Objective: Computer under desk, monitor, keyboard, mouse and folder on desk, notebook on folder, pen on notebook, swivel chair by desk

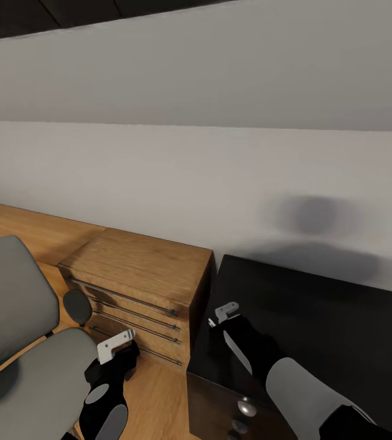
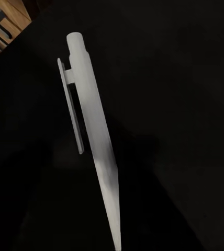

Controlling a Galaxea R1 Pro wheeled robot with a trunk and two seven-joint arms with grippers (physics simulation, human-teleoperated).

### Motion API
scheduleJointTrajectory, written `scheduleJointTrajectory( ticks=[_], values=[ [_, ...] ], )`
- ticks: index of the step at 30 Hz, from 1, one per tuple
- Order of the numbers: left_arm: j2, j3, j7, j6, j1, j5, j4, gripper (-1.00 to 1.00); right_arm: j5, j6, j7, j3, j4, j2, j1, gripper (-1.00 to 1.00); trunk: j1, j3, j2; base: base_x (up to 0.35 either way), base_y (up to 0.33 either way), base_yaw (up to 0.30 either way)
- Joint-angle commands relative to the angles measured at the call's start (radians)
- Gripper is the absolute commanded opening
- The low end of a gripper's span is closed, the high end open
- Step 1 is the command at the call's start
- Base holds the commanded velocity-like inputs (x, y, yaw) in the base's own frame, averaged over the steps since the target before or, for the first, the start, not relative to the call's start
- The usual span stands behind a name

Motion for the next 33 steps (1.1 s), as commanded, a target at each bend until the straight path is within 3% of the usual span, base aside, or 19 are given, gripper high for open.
scheduleJointTrajectory(
  ticks=[1,33],
  values=[
    [0.001,-0.002,0.008,0.005,-0.001,0.004,-0.002,1.00,-0.003,0.010,-0.007,0.006,0.047,-0.001,-0.001,-1.00,0.000,-0.001,-0.001,0.000,0.000,0.000],
    [0.001,-0.002,0.007,0.006,-0.001,0.004,-0.002,1.00,-0.008,0.105,-0.005,0.000,0.036,-0.001,-0.002,-1.00,0.000,-0.001,-0.001,0.000,0.000,0.000]
  ],
)
